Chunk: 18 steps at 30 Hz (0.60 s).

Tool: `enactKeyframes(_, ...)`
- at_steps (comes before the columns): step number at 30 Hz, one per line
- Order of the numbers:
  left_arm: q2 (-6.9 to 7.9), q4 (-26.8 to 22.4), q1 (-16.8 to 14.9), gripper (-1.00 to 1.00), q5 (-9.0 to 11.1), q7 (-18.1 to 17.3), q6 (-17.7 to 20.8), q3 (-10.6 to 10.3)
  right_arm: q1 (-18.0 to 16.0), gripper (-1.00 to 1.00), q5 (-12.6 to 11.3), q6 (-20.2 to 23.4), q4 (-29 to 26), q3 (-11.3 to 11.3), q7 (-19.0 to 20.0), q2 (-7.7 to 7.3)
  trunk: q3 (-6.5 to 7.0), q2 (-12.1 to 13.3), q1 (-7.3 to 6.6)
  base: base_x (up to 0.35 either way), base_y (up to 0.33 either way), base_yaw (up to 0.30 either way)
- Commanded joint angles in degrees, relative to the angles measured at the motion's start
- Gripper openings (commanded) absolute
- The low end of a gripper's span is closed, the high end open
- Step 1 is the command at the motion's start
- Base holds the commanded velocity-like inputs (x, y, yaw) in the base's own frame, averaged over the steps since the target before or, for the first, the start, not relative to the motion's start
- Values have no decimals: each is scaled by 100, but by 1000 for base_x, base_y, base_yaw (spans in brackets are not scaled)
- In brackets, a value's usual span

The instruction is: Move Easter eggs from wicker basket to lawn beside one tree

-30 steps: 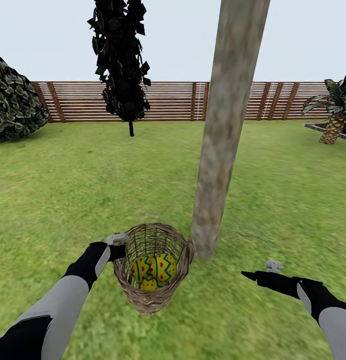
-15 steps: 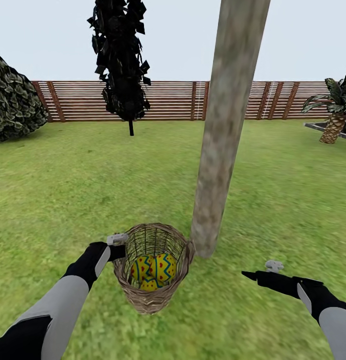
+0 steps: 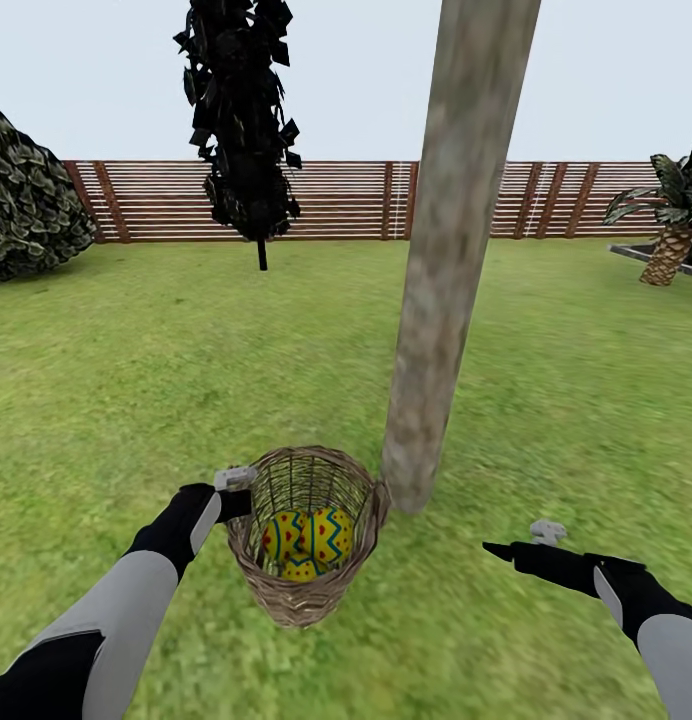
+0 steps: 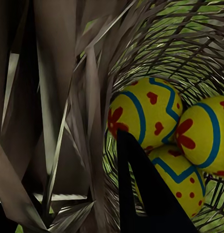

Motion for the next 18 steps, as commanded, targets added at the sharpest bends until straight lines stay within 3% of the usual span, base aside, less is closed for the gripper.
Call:
enactKeyframes(1, -7, -11, -4, -100, 44, 12, 30, 33, -5, 100, 39, 48, -8, -49, 35, 4, -24, -45, 22, 0, 0, 0)
enactKeyframes(18, -7, -11, -4, -100, 44, 12, 30, 30, -5, 100, 40, 49, -8, -49, 37, 4, -329, -727, 396, 0, 0, 0)
